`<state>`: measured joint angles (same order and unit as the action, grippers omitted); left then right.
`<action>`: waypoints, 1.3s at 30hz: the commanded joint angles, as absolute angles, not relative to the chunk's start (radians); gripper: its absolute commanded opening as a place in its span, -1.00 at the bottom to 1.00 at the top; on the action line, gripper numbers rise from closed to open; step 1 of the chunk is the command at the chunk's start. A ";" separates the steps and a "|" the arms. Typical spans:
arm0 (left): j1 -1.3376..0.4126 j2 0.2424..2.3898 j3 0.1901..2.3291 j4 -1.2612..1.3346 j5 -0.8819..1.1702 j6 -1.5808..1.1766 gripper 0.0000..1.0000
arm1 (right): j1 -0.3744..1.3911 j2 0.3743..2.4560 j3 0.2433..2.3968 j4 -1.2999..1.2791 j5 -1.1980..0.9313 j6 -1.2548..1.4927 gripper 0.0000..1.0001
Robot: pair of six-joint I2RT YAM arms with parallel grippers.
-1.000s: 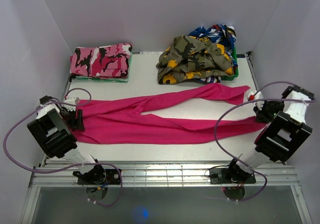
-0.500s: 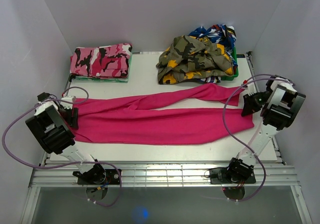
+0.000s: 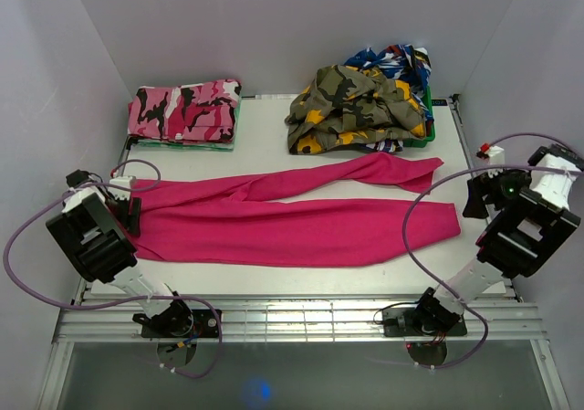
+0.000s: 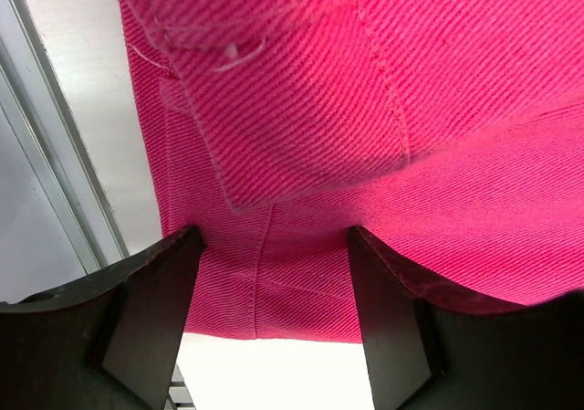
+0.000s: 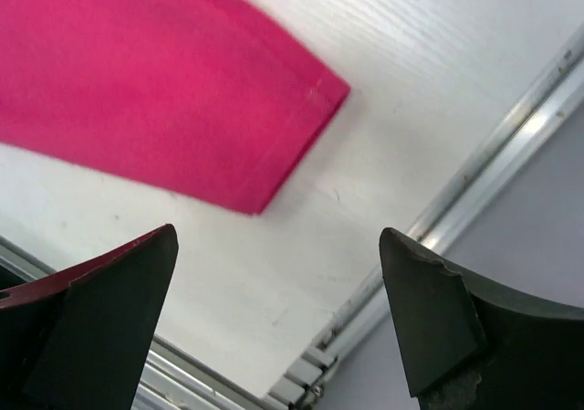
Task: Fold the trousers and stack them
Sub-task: Flatten the trousers out
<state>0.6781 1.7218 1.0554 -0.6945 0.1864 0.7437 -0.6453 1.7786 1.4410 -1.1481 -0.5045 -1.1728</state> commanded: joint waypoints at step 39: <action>0.462 1.638 1.354 -1.032 0.618 0.608 0.63 | 0.187 2.102 1.693 -1.233 -0.457 -1.381 -0.46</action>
<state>0.4667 1.6203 1.3102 -1.0252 0.5850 0.6418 0.1749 1.9289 1.5486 -1.1225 -0.4282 -1.5200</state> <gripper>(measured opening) 0.818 0.221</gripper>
